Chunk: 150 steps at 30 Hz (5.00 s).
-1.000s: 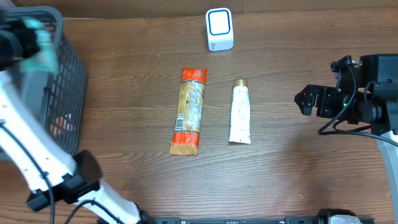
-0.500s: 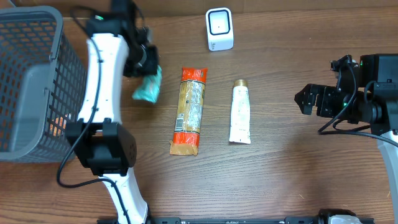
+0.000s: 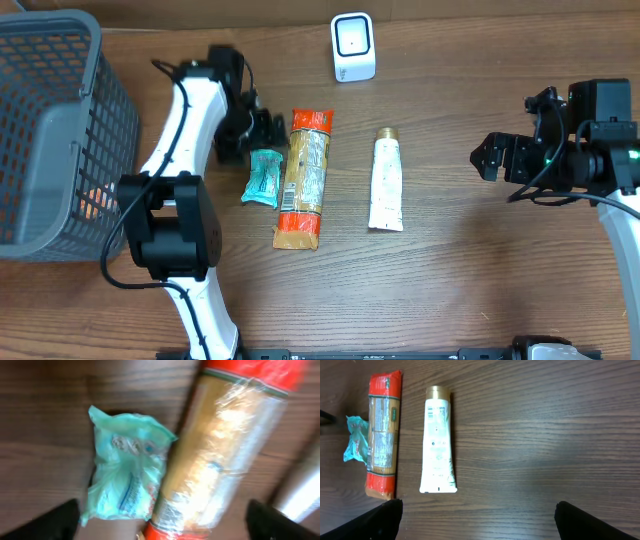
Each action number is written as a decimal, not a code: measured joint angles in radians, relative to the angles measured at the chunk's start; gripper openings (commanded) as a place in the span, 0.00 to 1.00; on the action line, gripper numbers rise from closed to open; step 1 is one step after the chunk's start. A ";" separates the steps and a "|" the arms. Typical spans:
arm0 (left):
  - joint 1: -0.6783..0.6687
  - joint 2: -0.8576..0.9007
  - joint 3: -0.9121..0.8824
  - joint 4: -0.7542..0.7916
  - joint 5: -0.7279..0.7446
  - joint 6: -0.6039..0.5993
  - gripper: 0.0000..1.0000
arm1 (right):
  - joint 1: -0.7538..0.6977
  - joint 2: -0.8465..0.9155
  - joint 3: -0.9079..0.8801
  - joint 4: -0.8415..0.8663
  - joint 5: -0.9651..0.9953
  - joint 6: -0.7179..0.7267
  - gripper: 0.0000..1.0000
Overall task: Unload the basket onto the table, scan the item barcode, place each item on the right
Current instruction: 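Place the green pouch left of the spaghetti pack, then reach into the basket and grasp the small orange box, then place the small orange box between spaghetti and white tube, then move the right gripper to the white tube and grasp it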
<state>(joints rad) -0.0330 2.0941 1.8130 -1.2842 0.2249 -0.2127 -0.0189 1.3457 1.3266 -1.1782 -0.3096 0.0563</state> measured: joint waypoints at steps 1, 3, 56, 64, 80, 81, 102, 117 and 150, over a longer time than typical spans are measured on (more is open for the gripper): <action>0.002 0.002 0.069 -0.037 0.006 0.002 1.00 | 0.000 0.000 0.000 0.001 0.000 0.000 1.00; 0.008 0.007 0.269 -0.140 0.002 0.005 1.00 | 0.000 0.001 0.000 0.005 0.000 0.000 1.00; 0.774 -0.030 -0.281 0.400 -0.287 -0.344 0.42 | 0.000 0.001 0.000 -0.020 -0.001 0.000 1.00; 0.772 -0.031 -0.248 0.350 -0.282 -0.276 0.04 | 0.000 0.001 0.000 -0.020 -0.001 0.000 1.00; 0.583 -0.051 0.861 -0.298 0.097 0.008 0.04 | 0.000 0.001 0.000 -0.012 -0.001 0.000 1.00; 0.524 -0.054 0.866 -0.335 0.111 0.016 0.04 | 0.000 0.001 0.000 -0.012 -0.001 0.000 1.00; -0.414 0.021 -0.079 0.212 -0.031 -0.075 0.42 | 0.000 0.001 0.000 0.007 -0.001 0.000 1.00; -0.391 0.020 -0.012 0.091 -0.089 -0.099 1.00 | 0.011 0.080 0.002 0.058 -0.135 0.003 0.98; -0.096 -0.130 0.536 -0.183 -0.148 -0.049 1.00 | 0.282 0.693 0.002 0.359 -0.251 0.051 0.61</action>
<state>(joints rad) -0.1291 1.9640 2.3486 -1.4670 0.0769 -0.2619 0.2626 2.0388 1.3289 -0.8196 -0.5610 0.1078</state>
